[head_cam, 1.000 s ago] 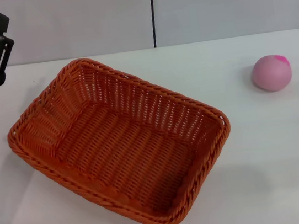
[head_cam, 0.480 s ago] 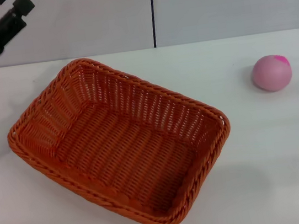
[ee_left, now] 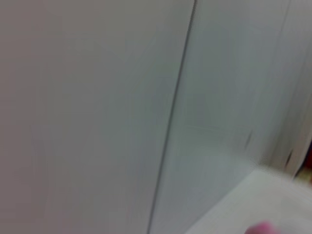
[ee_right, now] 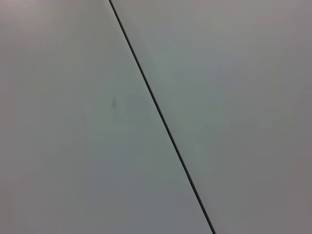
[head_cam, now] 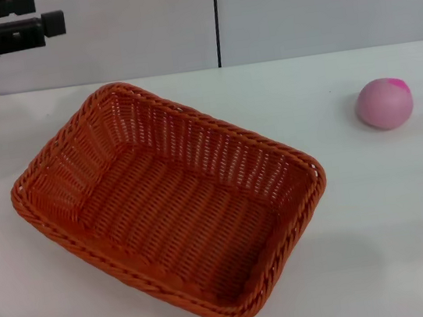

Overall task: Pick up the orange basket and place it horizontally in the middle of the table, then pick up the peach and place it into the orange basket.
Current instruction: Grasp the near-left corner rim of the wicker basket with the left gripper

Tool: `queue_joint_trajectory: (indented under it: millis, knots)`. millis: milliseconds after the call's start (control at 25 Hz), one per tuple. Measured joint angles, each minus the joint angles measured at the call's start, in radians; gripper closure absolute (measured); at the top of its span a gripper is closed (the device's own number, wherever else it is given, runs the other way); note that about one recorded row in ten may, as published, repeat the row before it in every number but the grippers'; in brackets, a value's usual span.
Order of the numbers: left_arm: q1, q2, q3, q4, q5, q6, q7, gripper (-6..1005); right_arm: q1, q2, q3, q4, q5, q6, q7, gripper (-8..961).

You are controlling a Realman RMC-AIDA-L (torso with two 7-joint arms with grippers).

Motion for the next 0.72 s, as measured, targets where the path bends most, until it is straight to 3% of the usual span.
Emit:
queue_joint_trajectory:
  millis: [360,400,560,720]
  knots:
    - [-0.083,-0.052,0.026,0.082,0.293,-0.016,-0.059,246,-0.008,0.002,0.000,0.006,0.000,0.001,0.001,298]
    - [-0.107,-0.083,0.045,0.086,0.397,-0.042,-0.063,246,-0.009,0.003,0.000,0.005,0.000,0.001,0.001,298]
    - [-0.116,-0.097,0.082,0.080,0.457,-0.090,-0.076,254,-0.014,0.003,0.003,0.007,0.000,0.002,0.001,298]
    - [-0.110,-0.097,0.121,0.067,0.465,-0.145,-0.086,269,-0.016,0.004,0.006,0.009,0.000,0.020,0.001,298]
